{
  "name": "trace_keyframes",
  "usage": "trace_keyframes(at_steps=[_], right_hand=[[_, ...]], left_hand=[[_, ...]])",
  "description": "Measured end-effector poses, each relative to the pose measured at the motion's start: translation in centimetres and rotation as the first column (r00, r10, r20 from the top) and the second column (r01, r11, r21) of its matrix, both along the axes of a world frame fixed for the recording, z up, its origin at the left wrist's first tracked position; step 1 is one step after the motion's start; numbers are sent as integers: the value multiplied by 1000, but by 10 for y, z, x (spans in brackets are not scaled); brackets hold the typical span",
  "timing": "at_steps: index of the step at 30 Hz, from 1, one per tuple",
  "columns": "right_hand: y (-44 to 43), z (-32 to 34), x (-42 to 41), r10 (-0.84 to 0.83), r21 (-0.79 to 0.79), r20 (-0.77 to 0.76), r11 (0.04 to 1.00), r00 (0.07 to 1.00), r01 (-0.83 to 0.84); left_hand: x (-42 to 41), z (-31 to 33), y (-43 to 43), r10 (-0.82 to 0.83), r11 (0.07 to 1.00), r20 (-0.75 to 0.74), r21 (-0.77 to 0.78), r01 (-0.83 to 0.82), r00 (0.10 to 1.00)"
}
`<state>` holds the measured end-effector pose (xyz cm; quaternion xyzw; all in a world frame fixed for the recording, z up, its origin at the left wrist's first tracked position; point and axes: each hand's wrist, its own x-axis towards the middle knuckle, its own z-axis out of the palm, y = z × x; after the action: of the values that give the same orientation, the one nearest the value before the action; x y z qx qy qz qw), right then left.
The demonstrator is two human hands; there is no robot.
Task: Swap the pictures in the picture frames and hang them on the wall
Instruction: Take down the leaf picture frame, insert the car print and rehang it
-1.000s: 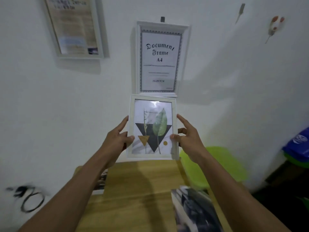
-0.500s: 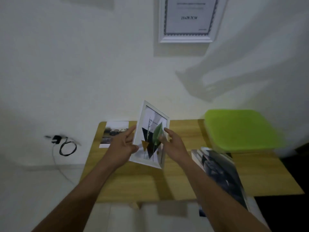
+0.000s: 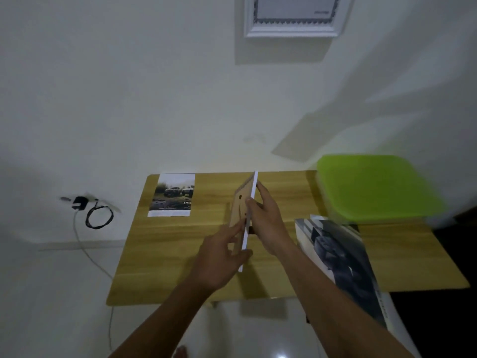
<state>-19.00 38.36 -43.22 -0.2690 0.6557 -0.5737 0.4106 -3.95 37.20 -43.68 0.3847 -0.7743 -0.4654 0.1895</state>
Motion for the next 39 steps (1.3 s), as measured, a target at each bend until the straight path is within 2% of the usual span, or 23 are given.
trace_keyframes(at_steps=[4,8,10,13,21,23,25,27,34,39], right_hand=[[4,-21,-17,-122,66,-56,990,991,125],[8,-39,-30,-168,119,25,979,985,164],[8,-56,-38,-152,168,3,974,988,149],[7,-82,-44,-113,204,-22,972,993,115],[0,-124,-38,-24,277,-36,960,999,33],[-2,-131,-39,42,318,-43,948,998,-26],[-5,-138,-40,119,381,-131,923,984,-61],[-7,-143,-40,160,408,-239,912,958,-51],[-19,-154,-51,246,474,-448,881,860,-5],[-6,-160,-37,296,444,-536,895,791,-34]], left_hand=[[-9,-17,-2,0,999,51,44,-2,999],[0,-40,-38,191,981,162,-54,-184,968],[5,-51,-59,200,975,269,37,-218,942],[10,-72,-79,104,939,289,287,-190,952],[14,-113,-95,120,897,279,382,-225,953],[13,-122,-98,134,900,272,369,-232,953],[11,-129,-103,144,912,281,333,-238,949],[9,-133,-108,141,929,291,291,-229,946],[-8,-140,-121,86,974,293,175,-142,952],[-10,-143,-127,42,998,486,25,-62,873]])
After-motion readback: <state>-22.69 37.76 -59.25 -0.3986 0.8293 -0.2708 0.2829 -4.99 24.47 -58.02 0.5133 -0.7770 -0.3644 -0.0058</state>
